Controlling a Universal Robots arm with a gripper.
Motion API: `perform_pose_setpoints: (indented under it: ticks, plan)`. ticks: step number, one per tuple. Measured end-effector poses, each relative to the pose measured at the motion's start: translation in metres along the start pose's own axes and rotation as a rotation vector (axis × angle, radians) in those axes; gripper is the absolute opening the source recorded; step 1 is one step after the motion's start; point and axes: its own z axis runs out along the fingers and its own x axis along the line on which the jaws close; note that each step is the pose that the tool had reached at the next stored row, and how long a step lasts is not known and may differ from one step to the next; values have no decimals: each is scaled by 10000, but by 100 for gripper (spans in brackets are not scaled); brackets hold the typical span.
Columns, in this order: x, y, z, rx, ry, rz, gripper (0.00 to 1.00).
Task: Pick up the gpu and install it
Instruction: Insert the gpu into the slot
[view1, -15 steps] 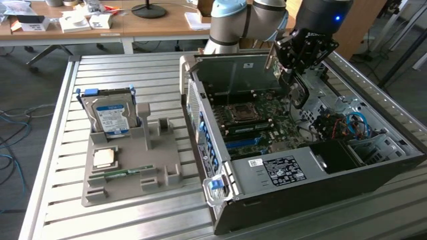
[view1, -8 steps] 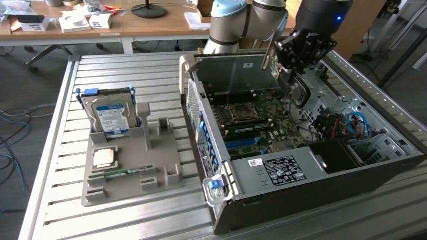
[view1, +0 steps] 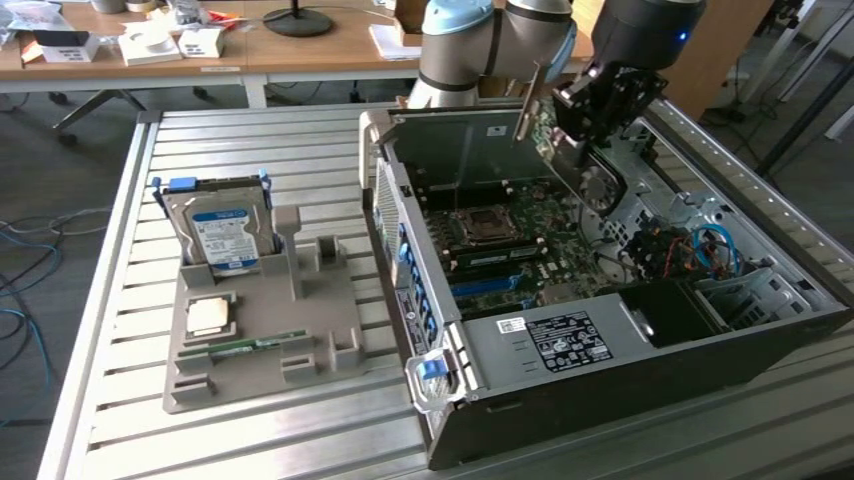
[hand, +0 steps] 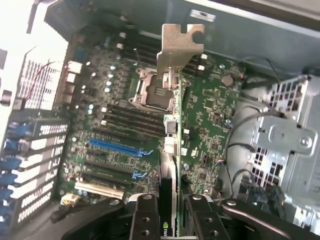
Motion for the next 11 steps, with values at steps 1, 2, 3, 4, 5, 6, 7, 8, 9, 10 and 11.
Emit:
perform_pose_setpoints:
  ticks: [1,2,3,4,5,6,7,8,9,10,11]
  plan:
    - [0,0,0,-4,11,-191,26]
    - [0,0,1,-8,22,-370,26]
    - [0,0,1,-11,33,-551,26]
    - [0,0,2,-15,44,-729,26]
    - [0,0,2,-19,54,-909,26]
    - [0,0,3,-23,65,-1088,26]
    - [0,0,4,-28,76,-1268,26]
    - [0,0,4,-32,87,-1464,26]
    - [0,0,5,-35,98,-1643,26]
    - [0,0,5,-39,108,-1823,26]
    - [0,0,6,-43,119,-2002,26]
